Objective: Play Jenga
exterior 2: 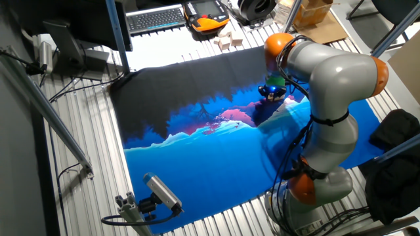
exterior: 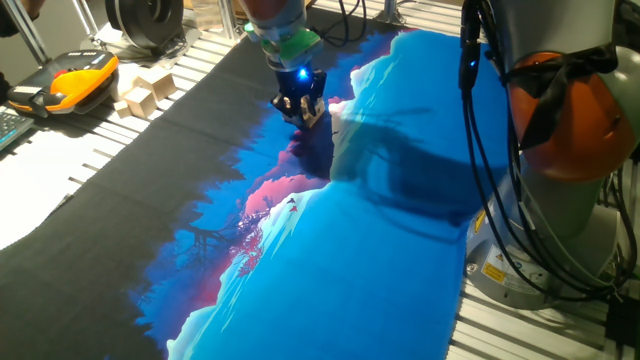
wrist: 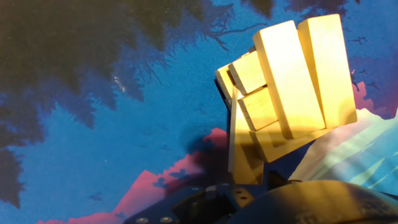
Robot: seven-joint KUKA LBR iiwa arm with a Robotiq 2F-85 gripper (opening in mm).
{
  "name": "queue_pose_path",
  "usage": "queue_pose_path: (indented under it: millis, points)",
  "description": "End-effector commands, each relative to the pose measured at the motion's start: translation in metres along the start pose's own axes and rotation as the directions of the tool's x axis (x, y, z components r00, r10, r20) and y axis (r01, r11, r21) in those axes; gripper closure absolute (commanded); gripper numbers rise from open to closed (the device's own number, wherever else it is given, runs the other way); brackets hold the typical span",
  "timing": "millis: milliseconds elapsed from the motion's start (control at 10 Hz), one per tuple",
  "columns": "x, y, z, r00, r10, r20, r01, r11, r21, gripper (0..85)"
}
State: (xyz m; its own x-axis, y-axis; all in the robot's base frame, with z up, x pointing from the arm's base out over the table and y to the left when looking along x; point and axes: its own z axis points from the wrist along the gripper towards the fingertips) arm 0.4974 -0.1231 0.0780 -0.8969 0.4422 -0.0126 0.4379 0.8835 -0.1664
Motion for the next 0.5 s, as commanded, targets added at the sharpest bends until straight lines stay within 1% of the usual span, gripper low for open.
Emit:
queue_pose_path:
  millis: [0, 400]
  points:
    - [-0.0002, 0.0001, 0.0002, 1.000, 0.000, -0.001, 0.000, 1.000, -0.002, 51.0]
    - [-0.0024, 0.0015, 0.0020, 1.000, 0.001, 0.003, -0.001, 1.000, -0.002, 51.0]
